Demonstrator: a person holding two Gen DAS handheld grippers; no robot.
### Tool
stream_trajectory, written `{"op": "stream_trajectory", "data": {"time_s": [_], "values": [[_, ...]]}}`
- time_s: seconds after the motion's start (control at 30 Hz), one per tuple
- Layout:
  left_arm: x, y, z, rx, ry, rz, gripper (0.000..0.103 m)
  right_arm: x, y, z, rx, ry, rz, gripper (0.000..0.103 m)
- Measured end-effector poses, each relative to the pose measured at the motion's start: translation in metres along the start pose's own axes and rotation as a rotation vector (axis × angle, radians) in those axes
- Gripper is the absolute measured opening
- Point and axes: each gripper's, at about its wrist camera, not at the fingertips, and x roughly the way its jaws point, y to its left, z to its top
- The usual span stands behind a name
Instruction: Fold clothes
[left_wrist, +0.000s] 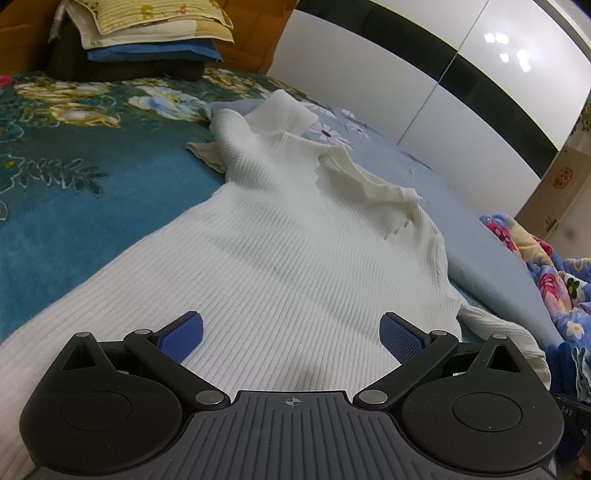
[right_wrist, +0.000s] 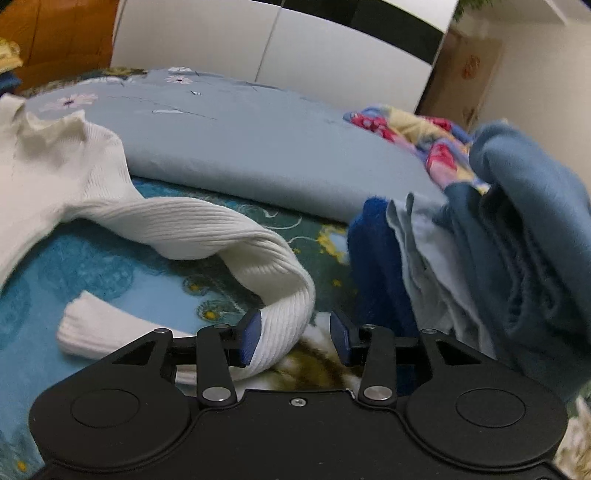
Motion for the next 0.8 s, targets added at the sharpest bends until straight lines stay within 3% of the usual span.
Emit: {"op": "stream_trajectory", "data": {"time_s": [0.27, 0.37, 0.53, 0.6, 0.67, 0.8], "values": [[0.000, -0.001, 0.000, 0.000, 0.001, -0.004, 0.103, -0.010, -0.014, -0.007, 0.179, 0.034, 0.134, 0.041], [-0.001, -0.002, -0.001, 0.003, 0.003, -0.014, 0.103, -0.004, -0.015, -0.011, 0.194, 0.062, 0.123, 0.049], [0.000, -0.002, 0.000, 0.000, 0.005, -0.014, 0.103, 0.012, -0.023, -0.013, 0.310, 0.094, 0.181, 0.048], [0.000, -0.002, 0.000, -0.004, 0.005, -0.015, 0.103, 0.017, -0.024, -0.014, 0.352, 0.106, 0.205, 0.041], [-0.001, -0.002, 0.000, -0.010, 0.005, -0.017, 0.103, 0.017, -0.021, -0.013, 0.356, 0.098, 0.205, 0.026], [-0.001, -0.002, 0.000, -0.008, 0.005, -0.025, 0.103, 0.005, -0.006, 0.004, 0.157, 0.006, 0.116, 0.017]]}}
